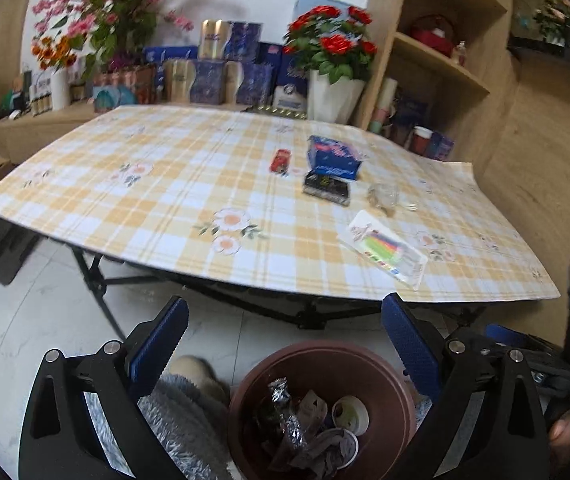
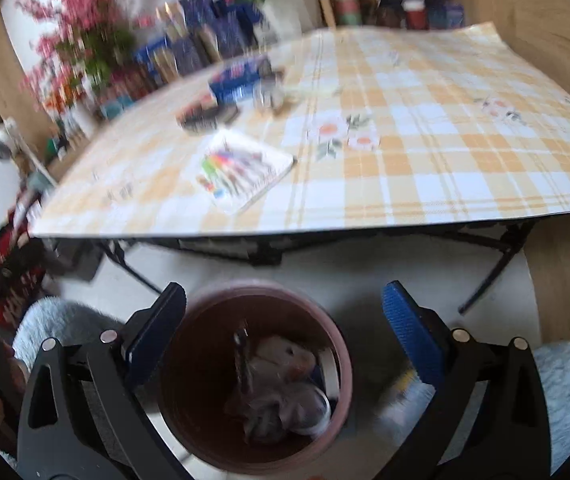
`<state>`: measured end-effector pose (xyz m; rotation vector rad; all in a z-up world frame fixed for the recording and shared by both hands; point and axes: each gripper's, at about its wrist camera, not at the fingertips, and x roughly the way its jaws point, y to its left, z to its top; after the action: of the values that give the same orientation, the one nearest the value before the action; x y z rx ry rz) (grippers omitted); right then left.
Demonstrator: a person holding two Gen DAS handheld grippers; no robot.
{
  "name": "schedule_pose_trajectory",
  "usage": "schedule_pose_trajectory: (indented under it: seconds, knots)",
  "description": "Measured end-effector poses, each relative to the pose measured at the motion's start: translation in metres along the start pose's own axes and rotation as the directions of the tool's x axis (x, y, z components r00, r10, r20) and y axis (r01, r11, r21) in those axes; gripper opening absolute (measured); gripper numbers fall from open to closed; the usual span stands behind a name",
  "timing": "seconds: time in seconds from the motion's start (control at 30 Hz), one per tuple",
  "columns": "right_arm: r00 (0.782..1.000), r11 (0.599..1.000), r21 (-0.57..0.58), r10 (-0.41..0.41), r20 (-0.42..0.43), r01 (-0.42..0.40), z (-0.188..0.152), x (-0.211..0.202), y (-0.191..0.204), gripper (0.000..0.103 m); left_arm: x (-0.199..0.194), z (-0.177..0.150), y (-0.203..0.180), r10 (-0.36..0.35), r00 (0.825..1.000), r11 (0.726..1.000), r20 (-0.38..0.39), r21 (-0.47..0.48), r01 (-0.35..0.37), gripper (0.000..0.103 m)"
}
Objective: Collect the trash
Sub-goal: 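Move the right tool back to the table and grasp the candle pack, then grasp the clear plastic bag with the left tool while the right tool holds the candle pack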
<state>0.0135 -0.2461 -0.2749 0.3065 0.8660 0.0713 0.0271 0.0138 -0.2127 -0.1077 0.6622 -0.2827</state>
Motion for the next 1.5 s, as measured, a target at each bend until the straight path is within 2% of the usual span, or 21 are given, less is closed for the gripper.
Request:
schedule_pose_trajectory:
  seconds: [0.13, 0.23, 0.43, 0.5, 0.57, 0.67, 0.87, 1.0, 1.07, 1.17, 1.33, 1.5]
  knots:
    - [0.999, 1.000, -0.003, 0.015, 0.047, -0.015, 0.013, -0.009, -0.004, 0.097, -0.006, 0.003, -0.007, -0.015, 0.998, 0.999, 0.057, 0.029, 0.014, 0.095]
    - [0.996, 0.996, -0.079, 0.056, 0.076, -0.050, 0.032, -0.014, 0.002, 0.097, -0.012, 0.009, -0.002, -0.033, 0.996, 0.999, 0.083, 0.025, 0.031, 0.095]
    - [0.995, 0.973, -0.231, 0.036, 0.088, -0.014, 0.066, 0.006, 0.016, 0.097, -0.017, 0.029, 0.014, 0.049, 0.992, 0.996, 0.114, 0.069, -0.057, 0.095]
    - [0.996, 0.959, -0.282, 0.035, 0.077, -0.011, 0.078, 0.021, 0.023, 0.097, -0.012, 0.033, 0.021, 0.089, 0.991, 0.992, 0.098, 0.081, -0.097, 0.095]
    - [0.998, 0.943, -0.333, 0.025, 0.060, -0.004, 0.085, 0.038, 0.031, 0.097, -0.006, 0.032, 0.028, 0.102, 0.992, 0.993, 0.070, 0.060, -0.106, 0.095]
    - [0.999, 0.921, -0.390, 0.019, 0.036, -0.003, 0.092, 0.060, 0.042, 0.097, 0.010, 0.028, 0.035, 0.134, 0.991, 0.990, -0.005, 0.044, -0.134, 0.095]
    - [1.000, 0.928, -0.372, 0.008, 0.020, 0.000, 0.092, 0.090, 0.046, 0.097, 0.036, 0.023, 0.031, 0.166, 0.983, 0.984, -0.084, 0.087, -0.158, 0.095]
    - [0.997, 0.921, -0.388, 0.004, 0.074, 0.025, 0.085, 0.091, 0.050, 0.094, 0.044, 0.021, 0.028, 0.171, 0.980, 0.981, -0.101, 0.109, -0.160, 0.095]
    - [0.997, 0.920, -0.391, 0.010, 0.073, 0.019, 0.085, 0.090, 0.050, 0.087, 0.047, 0.021, 0.029, 0.168, 0.979, 0.982, -0.113, 0.105, -0.156, 0.095]
    - [0.996, 0.914, -0.405, 0.033, 0.078, 0.001, 0.084, 0.087, 0.053, 0.064, 0.050, 0.021, 0.032, 0.164, 0.978, 0.985, -0.128, 0.083, -0.154, 0.095]
    - [0.994, 0.916, -0.401, 0.023, 0.104, 0.020, 0.079, 0.078, 0.057, 0.058, 0.053, 0.021, 0.034, 0.158, 0.978, 0.987, -0.139, 0.061, -0.151, 0.095]
    - [0.984, 0.918, -0.395, 0.035, 0.177, 0.038, 0.077, 0.059, 0.059, 0.054, 0.053, 0.020, 0.032, 0.158, 0.978, 0.986, -0.136, 0.072, -0.149, 0.095]
